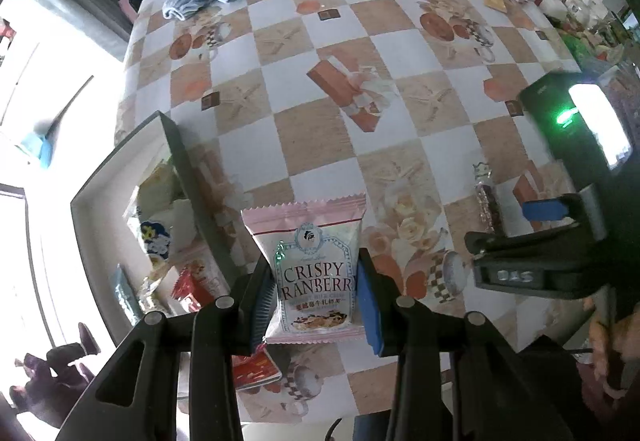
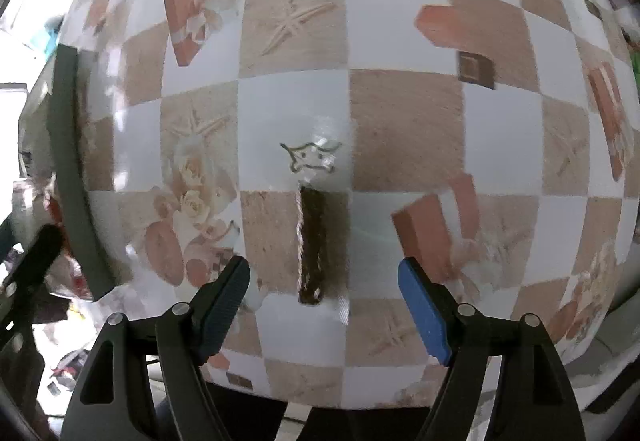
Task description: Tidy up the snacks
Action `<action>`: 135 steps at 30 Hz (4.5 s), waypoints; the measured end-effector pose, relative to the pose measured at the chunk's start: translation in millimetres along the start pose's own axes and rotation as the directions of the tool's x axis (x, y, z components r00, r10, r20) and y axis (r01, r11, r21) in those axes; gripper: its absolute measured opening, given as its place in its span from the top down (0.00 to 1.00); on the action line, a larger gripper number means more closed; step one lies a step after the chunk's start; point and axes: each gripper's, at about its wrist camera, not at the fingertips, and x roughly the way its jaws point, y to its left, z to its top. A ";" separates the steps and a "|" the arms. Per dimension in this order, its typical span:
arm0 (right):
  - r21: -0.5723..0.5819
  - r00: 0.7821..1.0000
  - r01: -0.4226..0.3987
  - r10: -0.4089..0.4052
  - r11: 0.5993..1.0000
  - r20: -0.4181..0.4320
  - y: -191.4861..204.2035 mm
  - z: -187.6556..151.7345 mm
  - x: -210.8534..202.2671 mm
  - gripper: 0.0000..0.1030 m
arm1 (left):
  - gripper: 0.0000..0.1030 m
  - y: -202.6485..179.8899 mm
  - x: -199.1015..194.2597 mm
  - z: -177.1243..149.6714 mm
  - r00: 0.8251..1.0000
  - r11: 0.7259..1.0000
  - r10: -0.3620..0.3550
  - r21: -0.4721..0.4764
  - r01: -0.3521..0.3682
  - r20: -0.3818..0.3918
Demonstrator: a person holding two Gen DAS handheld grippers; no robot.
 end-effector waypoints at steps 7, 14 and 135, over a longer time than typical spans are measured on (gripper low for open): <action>-0.151 0.991 0.130 -0.130 0.980 0.006 51.3 5.6 25.5 0.60 | 0.59 11.0 -6.7 0.3 1.000 1.000 0.018 -0.022 -0.017 0.016; -0.109 0.999 0.035 -0.031 0.993 0.034 50.6 3.2 1.5 0.64 | 0.59 23.4 -8.0 -0.9 1.000 0.998 0.014 -0.059 -0.013 0.024; -0.443 0.987 -0.118 0.156 0.889 0.049 251.1 11.4 -75.7 0.00 | 0.00 175.1 14.7 -104.1 0.988 0.834 0.103 -0.532 -0.148 -0.113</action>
